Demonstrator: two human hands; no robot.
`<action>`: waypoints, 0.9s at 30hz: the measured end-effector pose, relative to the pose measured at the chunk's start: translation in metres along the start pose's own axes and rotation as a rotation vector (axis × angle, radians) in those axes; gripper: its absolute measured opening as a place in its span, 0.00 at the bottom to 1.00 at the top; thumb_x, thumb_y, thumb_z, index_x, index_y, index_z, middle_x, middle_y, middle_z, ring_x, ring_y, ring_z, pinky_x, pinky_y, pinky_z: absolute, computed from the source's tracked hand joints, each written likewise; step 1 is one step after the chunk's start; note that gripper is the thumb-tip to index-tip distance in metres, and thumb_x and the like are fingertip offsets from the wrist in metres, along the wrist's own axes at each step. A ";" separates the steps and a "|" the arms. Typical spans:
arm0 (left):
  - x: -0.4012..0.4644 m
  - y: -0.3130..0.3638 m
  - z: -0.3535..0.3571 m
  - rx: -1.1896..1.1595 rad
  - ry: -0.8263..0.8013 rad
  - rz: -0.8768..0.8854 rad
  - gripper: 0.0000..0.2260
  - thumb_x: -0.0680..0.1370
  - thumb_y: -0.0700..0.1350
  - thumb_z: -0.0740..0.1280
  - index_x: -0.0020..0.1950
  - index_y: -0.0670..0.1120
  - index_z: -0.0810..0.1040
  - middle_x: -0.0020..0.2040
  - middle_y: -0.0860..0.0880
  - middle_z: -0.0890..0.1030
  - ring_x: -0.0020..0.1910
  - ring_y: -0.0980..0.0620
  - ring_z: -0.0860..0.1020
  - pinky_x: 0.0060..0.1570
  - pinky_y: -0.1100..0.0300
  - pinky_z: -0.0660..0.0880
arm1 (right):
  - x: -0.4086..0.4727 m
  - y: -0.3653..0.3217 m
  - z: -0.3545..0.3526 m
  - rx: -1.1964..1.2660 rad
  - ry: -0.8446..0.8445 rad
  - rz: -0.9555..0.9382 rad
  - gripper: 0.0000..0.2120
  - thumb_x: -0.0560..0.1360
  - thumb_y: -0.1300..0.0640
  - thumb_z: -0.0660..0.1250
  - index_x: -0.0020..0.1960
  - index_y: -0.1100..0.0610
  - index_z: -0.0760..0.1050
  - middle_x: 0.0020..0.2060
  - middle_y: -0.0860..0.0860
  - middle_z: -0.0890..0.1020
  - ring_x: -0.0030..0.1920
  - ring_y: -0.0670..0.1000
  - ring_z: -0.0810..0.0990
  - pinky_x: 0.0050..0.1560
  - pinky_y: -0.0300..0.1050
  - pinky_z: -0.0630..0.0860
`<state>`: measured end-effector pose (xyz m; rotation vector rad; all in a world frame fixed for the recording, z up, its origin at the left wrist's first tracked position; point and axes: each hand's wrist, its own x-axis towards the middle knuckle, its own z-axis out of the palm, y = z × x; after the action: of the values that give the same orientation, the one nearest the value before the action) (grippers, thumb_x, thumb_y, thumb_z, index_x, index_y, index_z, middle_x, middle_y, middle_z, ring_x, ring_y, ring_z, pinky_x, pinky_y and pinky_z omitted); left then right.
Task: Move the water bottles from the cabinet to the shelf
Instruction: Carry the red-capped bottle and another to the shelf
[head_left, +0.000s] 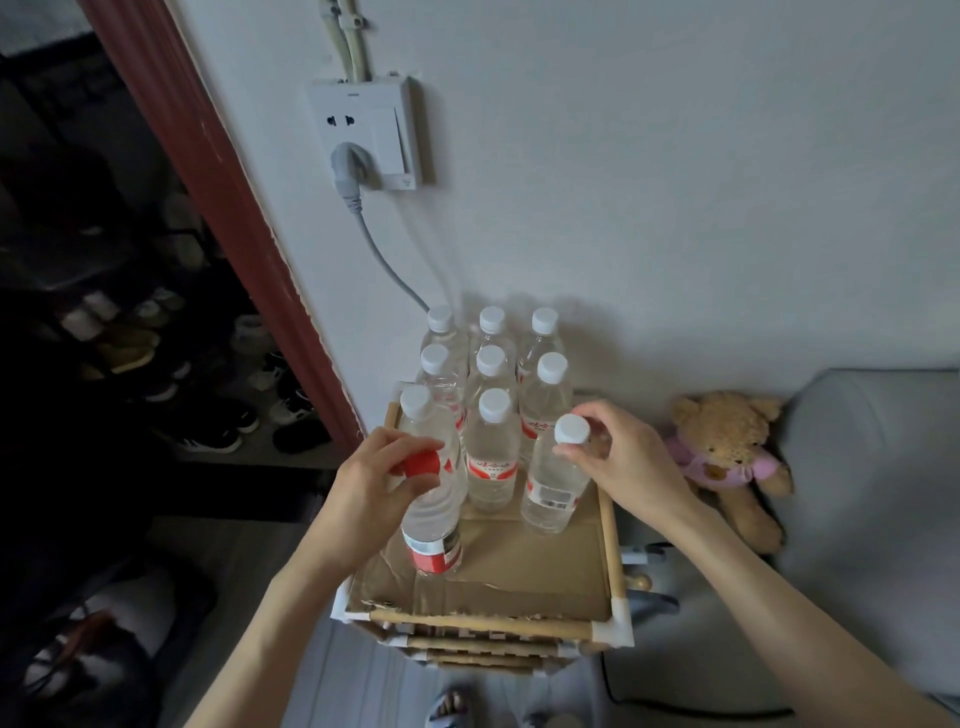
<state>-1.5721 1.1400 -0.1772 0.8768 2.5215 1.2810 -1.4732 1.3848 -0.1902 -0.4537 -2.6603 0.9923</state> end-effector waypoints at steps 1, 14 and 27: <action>-0.001 0.000 -0.001 0.007 -0.026 0.020 0.13 0.73 0.38 0.69 0.55 0.51 0.79 0.51 0.58 0.75 0.51 0.65 0.73 0.50 0.75 0.69 | 0.002 -0.001 0.000 -0.028 0.030 0.011 0.17 0.68 0.49 0.72 0.53 0.54 0.73 0.48 0.48 0.80 0.48 0.48 0.77 0.48 0.46 0.75; 0.000 -0.002 -0.009 -0.069 -0.072 -0.003 0.18 0.74 0.37 0.67 0.54 0.61 0.75 0.53 0.59 0.76 0.55 0.59 0.74 0.57 0.66 0.70 | 0.003 -0.003 0.001 -0.061 0.029 0.034 0.20 0.67 0.45 0.72 0.50 0.56 0.72 0.46 0.49 0.79 0.45 0.49 0.77 0.46 0.49 0.76; 0.000 -0.006 -0.005 -0.025 -0.032 -0.024 0.15 0.74 0.37 0.67 0.57 0.54 0.75 0.53 0.57 0.77 0.51 0.62 0.76 0.51 0.72 0.72 | 0.008 -0.006 0.005 0.011 -0.013 -0.012 0.15 0.69 0.49 0.72 0.52 0.52 0.72 0.47 0.46 0.78 0.46 0.47 0.75 0.45 0.41 0.71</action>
<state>-1.5768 1.1341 -0.1787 0.8521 2.4785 1.2784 -1.4833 1.3805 -0.1885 -0.4294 -2.6649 1.0094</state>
